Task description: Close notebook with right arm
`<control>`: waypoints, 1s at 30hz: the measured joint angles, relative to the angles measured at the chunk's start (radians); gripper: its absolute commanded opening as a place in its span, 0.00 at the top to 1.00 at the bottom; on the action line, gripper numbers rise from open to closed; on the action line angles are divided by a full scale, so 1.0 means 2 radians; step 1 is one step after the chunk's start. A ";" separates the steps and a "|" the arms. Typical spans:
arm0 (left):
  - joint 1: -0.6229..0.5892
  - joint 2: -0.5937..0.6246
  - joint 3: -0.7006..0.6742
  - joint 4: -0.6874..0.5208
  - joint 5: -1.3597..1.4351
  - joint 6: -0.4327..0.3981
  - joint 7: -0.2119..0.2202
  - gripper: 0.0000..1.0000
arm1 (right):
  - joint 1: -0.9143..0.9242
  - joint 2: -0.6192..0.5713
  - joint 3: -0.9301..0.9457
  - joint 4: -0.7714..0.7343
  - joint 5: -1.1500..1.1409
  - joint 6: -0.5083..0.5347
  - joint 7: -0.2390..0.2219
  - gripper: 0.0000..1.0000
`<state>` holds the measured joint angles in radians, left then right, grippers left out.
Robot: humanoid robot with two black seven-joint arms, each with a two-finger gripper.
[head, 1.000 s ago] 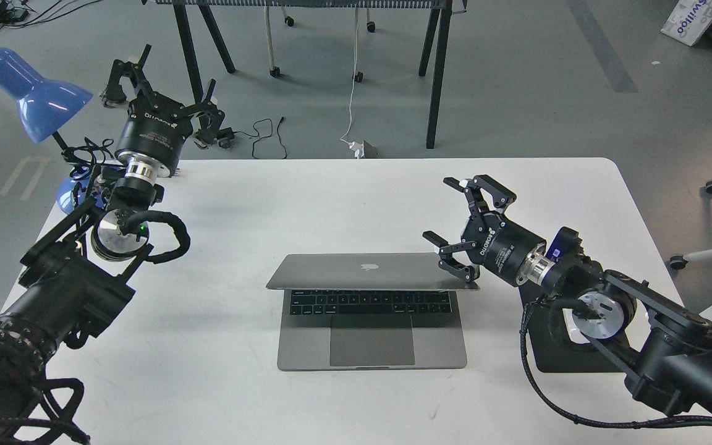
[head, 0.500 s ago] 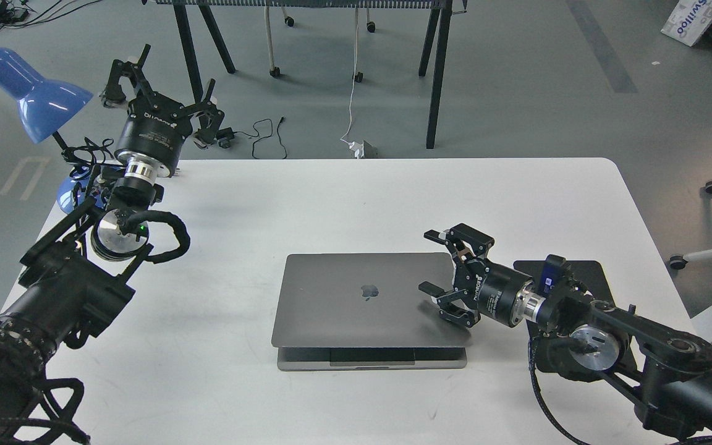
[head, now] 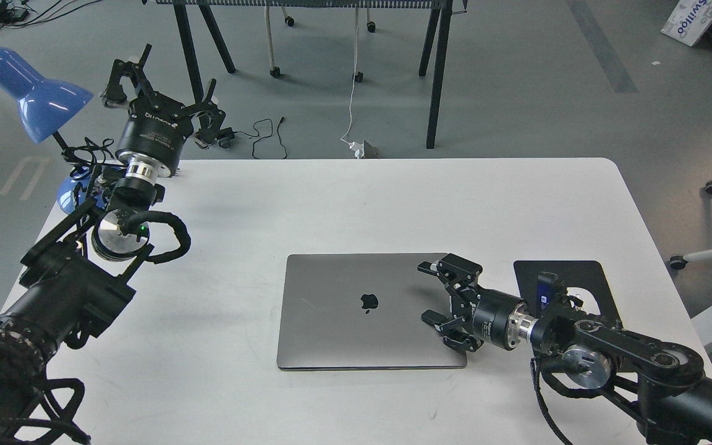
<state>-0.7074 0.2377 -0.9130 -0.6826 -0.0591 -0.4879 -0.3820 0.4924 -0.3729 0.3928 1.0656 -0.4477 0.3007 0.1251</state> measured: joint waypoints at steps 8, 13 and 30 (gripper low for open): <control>0.000 0.000 -0.001 0.000 0.000 0.000 -0.001 0.00 | -0.001 -0.002 0.001 0.001 -0.001 -0.002 0.000 0.00; 0.000 0.000 -0.001 0.000 0.000 0.000 -0.001 0.00 | -0.001 -0.004 0.043 0.012 0.003 0.001 0.004 0.00; 0.000 0.000 0.000 0.000 0.000 0.000 -0.001 0.00 | 0.076 0.007 0.326 -0.054 0.034 0.020 -0.003 0.00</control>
<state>-0.7071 0.2377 -0.9136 -0.6826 -0.0599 -0.4879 -0.3836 0.6447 -0.3587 1.0445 0.9571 -0.3805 0.3415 0.1186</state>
